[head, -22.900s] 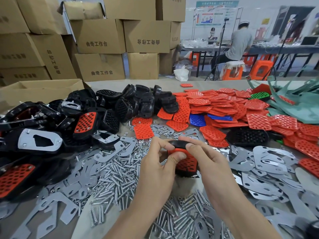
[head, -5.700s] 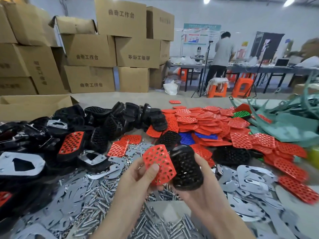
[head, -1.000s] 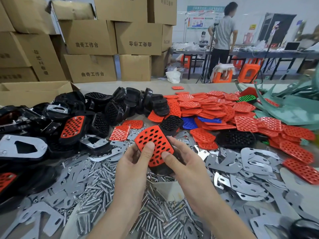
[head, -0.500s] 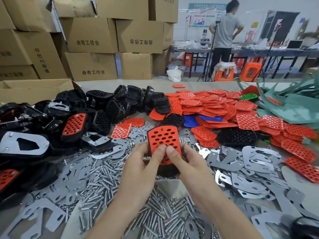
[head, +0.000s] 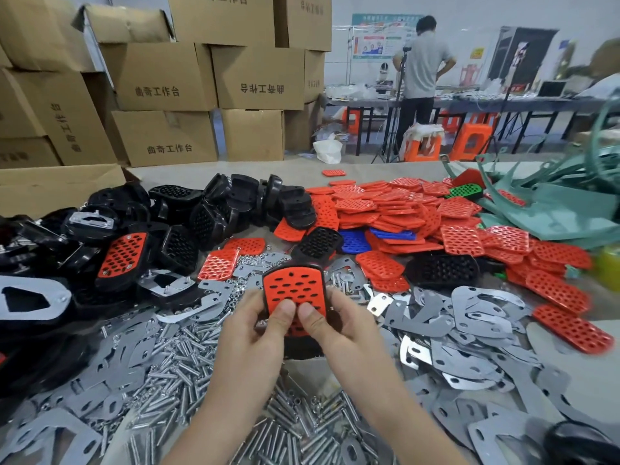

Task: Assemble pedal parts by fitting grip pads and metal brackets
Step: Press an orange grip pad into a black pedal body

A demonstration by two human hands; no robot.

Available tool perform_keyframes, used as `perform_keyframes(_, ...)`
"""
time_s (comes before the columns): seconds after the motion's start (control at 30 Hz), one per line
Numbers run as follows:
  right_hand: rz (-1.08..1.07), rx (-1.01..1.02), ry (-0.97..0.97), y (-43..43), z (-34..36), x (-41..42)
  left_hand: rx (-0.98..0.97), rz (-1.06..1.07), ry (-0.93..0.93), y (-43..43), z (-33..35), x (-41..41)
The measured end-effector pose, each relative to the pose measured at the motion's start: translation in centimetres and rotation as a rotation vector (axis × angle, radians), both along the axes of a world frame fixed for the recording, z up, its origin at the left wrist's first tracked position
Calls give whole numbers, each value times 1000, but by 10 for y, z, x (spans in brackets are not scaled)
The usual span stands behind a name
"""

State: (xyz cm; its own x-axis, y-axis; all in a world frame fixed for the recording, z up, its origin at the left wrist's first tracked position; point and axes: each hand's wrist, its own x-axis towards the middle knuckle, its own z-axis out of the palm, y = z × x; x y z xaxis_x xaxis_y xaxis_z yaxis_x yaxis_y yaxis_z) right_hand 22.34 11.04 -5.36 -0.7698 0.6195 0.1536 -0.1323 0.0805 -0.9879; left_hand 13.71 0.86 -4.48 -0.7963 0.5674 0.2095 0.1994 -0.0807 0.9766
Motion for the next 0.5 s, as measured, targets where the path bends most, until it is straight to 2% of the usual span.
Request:
perform_keyframes(0.07, 0, -33, 31, -2, 0, 0, -13, -5, 14, -1, 1, -1)
perform_keyframes(0.23, -43, -137, 113, 2, 5, -1, 43, -138, -150, -1, 4, 3)
perform_keyframes(0.37, -37, -51, 82, -2, 4, -2, 105, -116, -254, 3, 3, 1)
perform_keyframes(0.5, -9, -16, 95, -5, 6, -2, 138, -79, -268, 1, 0, -1)
